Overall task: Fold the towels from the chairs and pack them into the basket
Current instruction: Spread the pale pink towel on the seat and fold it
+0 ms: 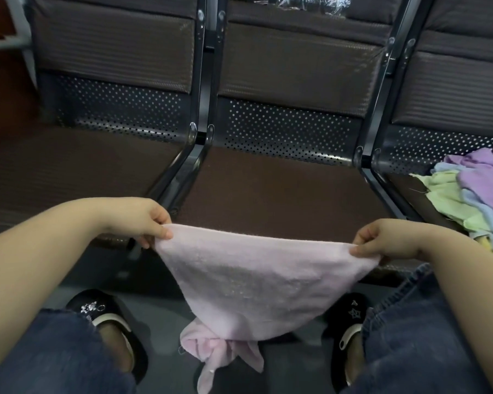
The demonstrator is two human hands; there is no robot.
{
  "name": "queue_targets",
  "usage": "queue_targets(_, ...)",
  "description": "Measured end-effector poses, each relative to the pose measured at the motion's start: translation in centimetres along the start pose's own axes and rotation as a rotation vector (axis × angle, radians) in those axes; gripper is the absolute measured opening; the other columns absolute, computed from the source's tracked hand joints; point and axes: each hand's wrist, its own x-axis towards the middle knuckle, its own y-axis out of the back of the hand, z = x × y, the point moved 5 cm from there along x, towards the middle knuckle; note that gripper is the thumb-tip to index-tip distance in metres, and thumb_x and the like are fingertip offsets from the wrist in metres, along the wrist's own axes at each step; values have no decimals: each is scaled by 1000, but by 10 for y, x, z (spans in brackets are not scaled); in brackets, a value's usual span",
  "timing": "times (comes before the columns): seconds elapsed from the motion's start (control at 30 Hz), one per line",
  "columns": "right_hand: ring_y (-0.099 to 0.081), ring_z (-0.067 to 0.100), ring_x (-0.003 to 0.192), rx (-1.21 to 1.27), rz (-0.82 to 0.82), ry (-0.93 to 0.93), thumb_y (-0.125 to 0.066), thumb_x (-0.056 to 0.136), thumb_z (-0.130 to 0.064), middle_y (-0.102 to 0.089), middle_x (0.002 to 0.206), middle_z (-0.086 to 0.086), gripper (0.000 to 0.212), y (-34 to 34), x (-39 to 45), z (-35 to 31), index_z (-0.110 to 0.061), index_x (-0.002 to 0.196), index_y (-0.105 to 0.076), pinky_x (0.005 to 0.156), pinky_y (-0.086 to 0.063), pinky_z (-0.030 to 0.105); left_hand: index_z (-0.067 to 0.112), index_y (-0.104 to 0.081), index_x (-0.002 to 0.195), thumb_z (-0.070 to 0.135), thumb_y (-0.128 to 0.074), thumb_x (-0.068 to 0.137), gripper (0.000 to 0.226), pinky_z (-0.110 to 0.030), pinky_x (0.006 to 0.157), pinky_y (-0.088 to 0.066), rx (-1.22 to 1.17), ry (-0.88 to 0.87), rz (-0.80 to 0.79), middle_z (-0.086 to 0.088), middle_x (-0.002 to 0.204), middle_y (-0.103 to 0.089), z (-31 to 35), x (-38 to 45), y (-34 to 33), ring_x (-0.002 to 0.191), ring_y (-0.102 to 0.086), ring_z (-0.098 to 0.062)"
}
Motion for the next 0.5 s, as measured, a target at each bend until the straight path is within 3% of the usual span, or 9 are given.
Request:
queue_targets(0.1,-47,8,43,116,-35,-51,-66,87,-8,-53,58,6,17,-3,-2,7,-7,71,-63,44,-41,17,11,-70,84,13,-61,91,11,-23,59,-50,-79,26,2,0,66,-68,-3,4,1,62,-60,-12)
queue_targets(0.2,-52,8,48,19,68,-39,-66,85,-2,-62,62,5,13,4,2,9,-8,74,-67,51,-45,20,13,-69,83,16,-62,91,11,-23,55,-49,-4,40,124,1,63,-66,-1,7,6,57,-58,-10)
queue_targets(0.27,-55,13,55,-63,173,-37,-67,84,-5,-67,68,7,9,12,5,9,-10,76,-70,57,-46,24,13,-67,81,22,-64,90,13,-23,52,-46,62,67,224,-1,63,-64,3,10,9,57,-57,-11)
queue_targets(0.4,-53,17,60,-271,368,-91,-65,88,-23,-60,61,0,20,24,10,2,-15,70,-62,54,-39,24,11,-59,71,37,-58,92,35,-27,54,-40,231,175,349,-4,62,-62,14,13,7,54,-54,-16)
queue_targets(0.47,-53,16,56,-216,416,-123,-59,92,-23,-61,57,1,25,24,15,1,-12,70,-59,50,-38,23,6,-59,73,33,-54,96,35,-27,52,-38,119,219,418,-6,57,-59,20,16,3,50,-52,-18)
queue_targets(0.5,-54,15,50,-76,410,-142,-54,95,-20,-62,55,3,23,22,18,2,-9,75,-57,47,-40,23,2,-61,85,29,-51,98,32,-28,51,-39,-32,239,442,-8,60,-61,21,19,0,50,-52,-19)
